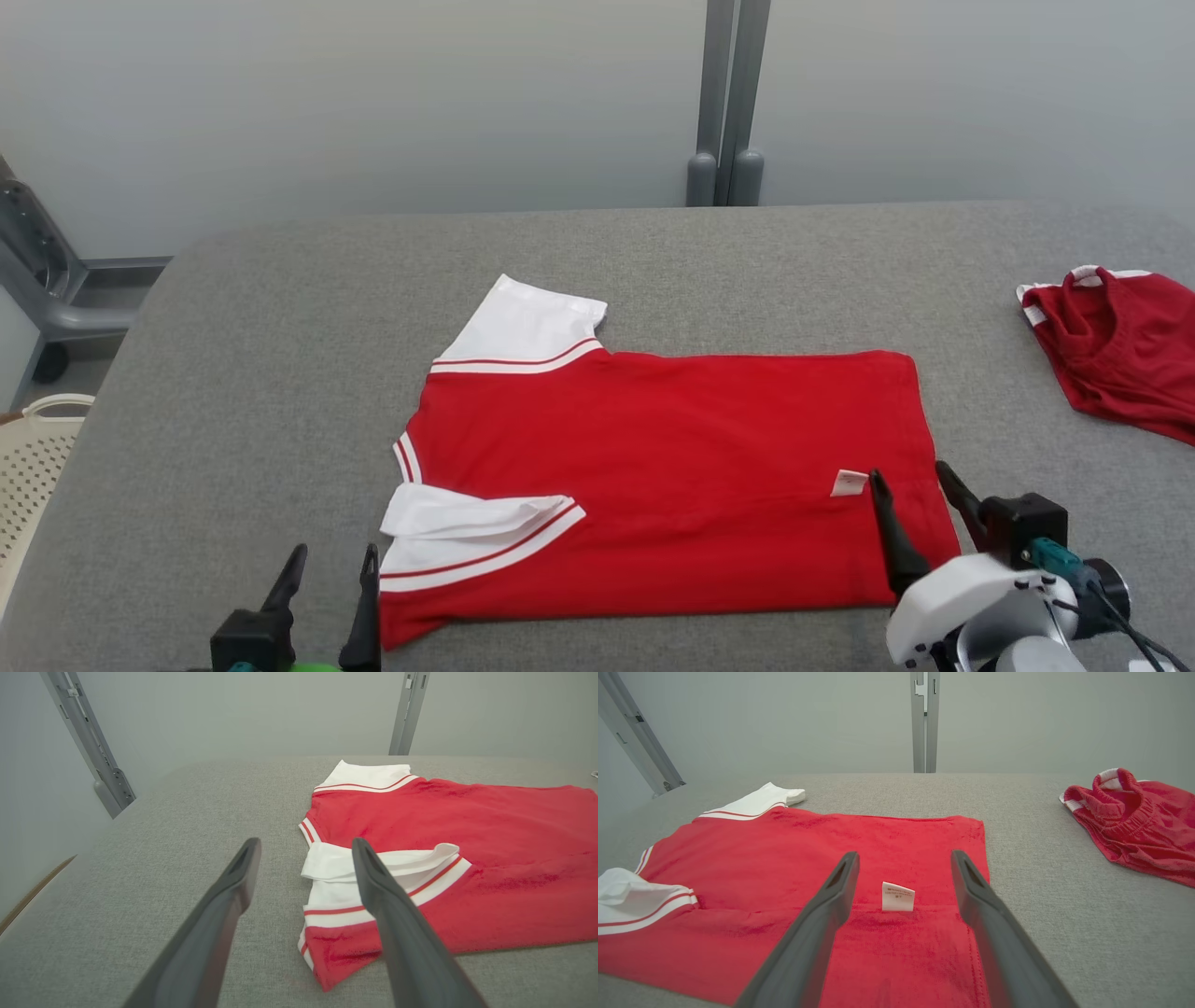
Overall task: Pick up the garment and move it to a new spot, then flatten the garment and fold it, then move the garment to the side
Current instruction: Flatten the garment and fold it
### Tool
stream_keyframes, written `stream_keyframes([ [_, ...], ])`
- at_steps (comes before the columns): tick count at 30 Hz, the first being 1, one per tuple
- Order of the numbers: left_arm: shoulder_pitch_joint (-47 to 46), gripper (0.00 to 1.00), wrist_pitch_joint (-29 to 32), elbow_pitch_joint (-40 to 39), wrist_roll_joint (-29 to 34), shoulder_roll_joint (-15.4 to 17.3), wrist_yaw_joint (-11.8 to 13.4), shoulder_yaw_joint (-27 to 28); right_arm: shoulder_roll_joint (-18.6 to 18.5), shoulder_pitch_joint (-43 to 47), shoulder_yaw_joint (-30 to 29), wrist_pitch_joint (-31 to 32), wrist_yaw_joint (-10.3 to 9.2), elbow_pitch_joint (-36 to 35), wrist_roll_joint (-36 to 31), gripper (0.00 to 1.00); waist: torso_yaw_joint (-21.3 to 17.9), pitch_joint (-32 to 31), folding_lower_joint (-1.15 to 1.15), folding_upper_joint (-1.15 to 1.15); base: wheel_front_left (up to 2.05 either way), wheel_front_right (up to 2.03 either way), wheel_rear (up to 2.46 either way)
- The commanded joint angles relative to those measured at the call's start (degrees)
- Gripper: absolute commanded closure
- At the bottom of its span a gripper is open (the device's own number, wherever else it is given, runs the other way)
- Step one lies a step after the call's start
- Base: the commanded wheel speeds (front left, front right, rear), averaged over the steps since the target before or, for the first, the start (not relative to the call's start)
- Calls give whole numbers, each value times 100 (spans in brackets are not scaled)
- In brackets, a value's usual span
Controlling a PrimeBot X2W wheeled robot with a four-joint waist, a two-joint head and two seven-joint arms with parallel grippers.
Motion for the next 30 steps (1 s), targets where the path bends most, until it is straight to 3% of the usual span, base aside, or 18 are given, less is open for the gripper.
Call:
stream_keyframes([
  [1, -178, 0, 5, 16, 65, 72, 44, 8, -11, -155, 35, 153, -6, -22, -16, 0, -65, 101, 0, 0, 0, 0, 0],
  [3, -276, 0, 50, 51, 34, 55, 3, -12, -11, -255, 76, 330, -6, -13, 32, 0, -97, 162, 0, 0, 0, 0, 0],
  [6, -688, 0, 365, 126, 75, 155, -152, -137, -86, -655, 322, 1116, -6, 0, 37, 0, -224, 419, 0, 0, 0, 0, 0],
  [10, -1625, 0, 1019, 230, 76, 290, -360, -311, -442, -1479, 685, 2330, -6, -131, 249, 0, -404, 1050, 0, 0, 0, 0, 0],
  [17, -3529, 0, 1939, 666, 31, 377, -502, -479, -1008, -2927, 1068, 3706, -4, -302, 589, 0, -726, 2127, 0, 0, 0, 0, 0],
  [20, -4234, 14, 2069, 899, 56, 410, -544, -626, -1156, -3326, 1091, 4129, -7, -256, 578, 0, -834, 2481, 0, 0, 0, 0, 0],
  [22, -4632, 16, 2198, 1109, 45, 438, -557, -708, -1212, -3537, 1094, 4410, -6, -243, 581, 0, -912, 2669, 0, 0, 0, 0, 0],
  [25, -5141, 1, 2433, 1430, 24, 495, -576, -787, -1300, -3777, 1080, 4701, -7, -292, 537, 0, -1025, 2917, 0, 0, 0, 0, 0],
  [30, -5797, 0, 2826, 1955, 60, 596, -589, -883, -1433, -4002, 1135, 4955, -7, -404, 534, 0, -1169, 3188, 0, 0, 0, 0, 0],
])
